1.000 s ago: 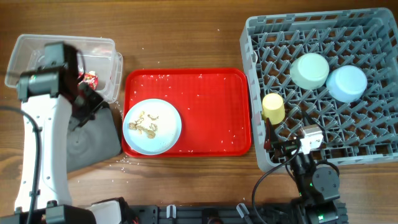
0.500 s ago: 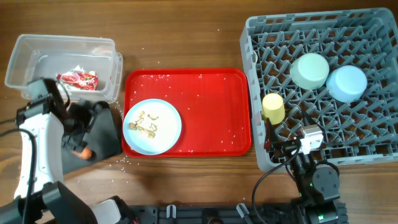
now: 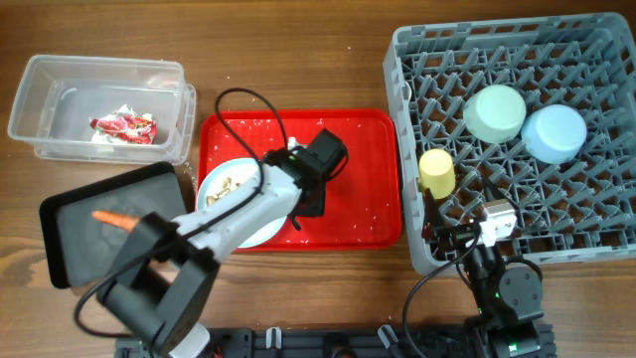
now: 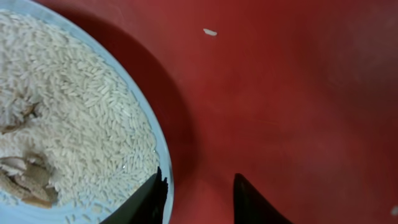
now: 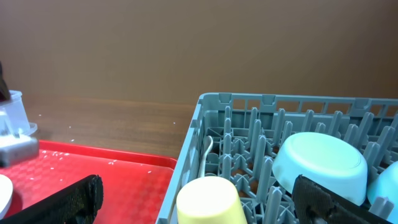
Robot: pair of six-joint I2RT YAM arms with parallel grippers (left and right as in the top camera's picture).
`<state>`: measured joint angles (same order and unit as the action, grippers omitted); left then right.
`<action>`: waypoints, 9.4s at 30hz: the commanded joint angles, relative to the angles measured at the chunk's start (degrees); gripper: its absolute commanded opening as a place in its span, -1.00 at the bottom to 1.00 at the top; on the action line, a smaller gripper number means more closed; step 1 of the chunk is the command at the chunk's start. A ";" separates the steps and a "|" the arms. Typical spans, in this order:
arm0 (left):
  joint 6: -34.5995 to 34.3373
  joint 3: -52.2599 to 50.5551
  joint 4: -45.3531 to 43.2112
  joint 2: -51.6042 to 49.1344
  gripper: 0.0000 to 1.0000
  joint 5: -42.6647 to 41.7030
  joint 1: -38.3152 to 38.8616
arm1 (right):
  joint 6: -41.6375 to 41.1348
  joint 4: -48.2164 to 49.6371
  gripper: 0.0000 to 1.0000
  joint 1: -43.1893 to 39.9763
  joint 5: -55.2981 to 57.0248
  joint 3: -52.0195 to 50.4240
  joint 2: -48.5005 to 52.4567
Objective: Sort waste into correct bins and load items into the dishwasher rack
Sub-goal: 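Grasp the white plate with the left gripper and tip scraps onto the black tray, then carry the white plate back and set it on the red tray, then withdraw the left gripper from the plate toward the black tray, then reach both grippers to the white plate on the red tray, then grip the plate rim with both grippers and tilt it upright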
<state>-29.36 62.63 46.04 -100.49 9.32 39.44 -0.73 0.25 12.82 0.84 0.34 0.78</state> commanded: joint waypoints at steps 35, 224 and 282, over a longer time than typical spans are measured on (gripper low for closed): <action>3.56 13.66 22.77 16.74 -0.92 -2.82 -17.40 | 0.59 0.20 0.99 -0.15 -0.90 -0.04 -0.50; 5.03 -6.91 -11.32 14.47 0.58 -22.58 -36.63 | -27.96 -20.28 0.99 7.54 -37.09 47.45 63.65; 3.58 -6.91 -28.50 -2.86 0.52 -33.97 -36.13 | -43.80 28.44 -0.62 19.47 -37.55 48.11 101.11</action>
<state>-26.48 57.12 16.45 -102.85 -19.66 2.44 -50.81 29.39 31.33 -33.32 48.10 107.37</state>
